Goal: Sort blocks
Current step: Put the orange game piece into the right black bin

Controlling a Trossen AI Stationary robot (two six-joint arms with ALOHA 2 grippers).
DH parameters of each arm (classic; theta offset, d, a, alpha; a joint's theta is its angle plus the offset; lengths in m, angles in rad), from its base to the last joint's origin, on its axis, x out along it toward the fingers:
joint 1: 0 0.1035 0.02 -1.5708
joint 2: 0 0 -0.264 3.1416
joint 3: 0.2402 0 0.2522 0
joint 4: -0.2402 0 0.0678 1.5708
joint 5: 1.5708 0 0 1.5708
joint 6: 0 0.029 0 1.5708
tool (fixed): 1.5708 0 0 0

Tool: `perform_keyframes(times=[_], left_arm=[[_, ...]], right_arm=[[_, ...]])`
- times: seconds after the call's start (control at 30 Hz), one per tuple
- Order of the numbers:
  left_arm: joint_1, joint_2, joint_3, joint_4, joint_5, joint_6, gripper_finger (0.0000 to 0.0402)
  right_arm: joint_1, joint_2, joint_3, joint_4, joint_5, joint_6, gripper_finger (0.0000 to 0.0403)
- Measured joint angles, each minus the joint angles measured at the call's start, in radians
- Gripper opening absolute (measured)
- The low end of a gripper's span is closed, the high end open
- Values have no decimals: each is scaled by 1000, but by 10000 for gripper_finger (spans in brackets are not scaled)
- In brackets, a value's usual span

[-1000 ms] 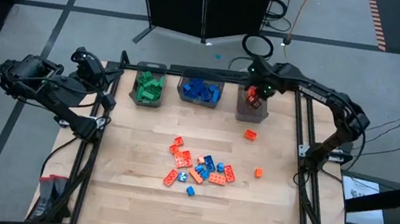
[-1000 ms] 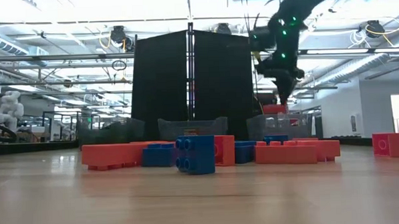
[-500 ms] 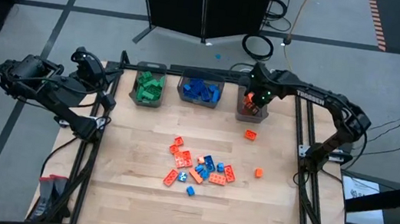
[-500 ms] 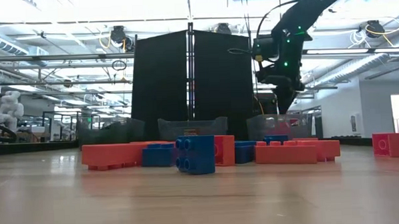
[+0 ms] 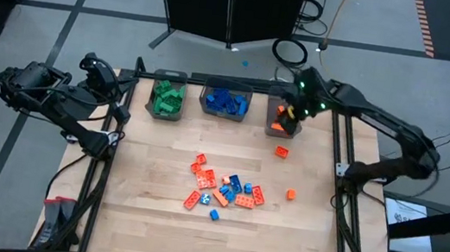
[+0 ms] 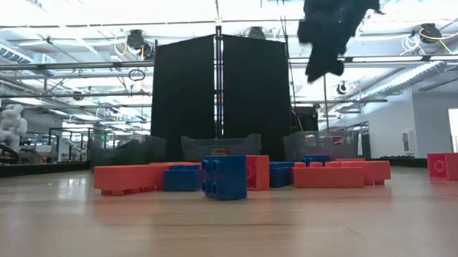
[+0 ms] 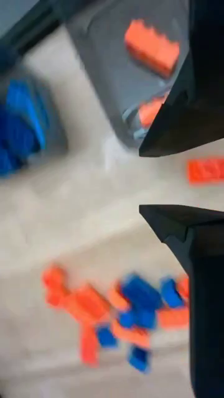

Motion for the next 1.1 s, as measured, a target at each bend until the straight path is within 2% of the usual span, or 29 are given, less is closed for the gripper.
perform_keyframes(times=[0.17,0.27,0.37,0.5,0.63,0.83,1.1], left_arm=[[0,0,0,0,0,0,0],[0,0,0,0,0,0,0],[0,0,0,0,-14,1,0],[0,0,0,0,-16,1,0],[0,0,0,0,-18,0,0],[0,0,0,0,-19,0,0],[0,0,0,0,-20,0,0]], right_arm=[[153,-80,-34,-156,147,-16,135],[198,-95,-108,-161,154,20,135],[233,-95,-204,-106,123,54,140],[272,-95,-336,27,78,116,170],[290,-95,-427,120,148,153,214],[290,-92,-474,220,263,141,265],[289,6,-478,258,281,100,279]])
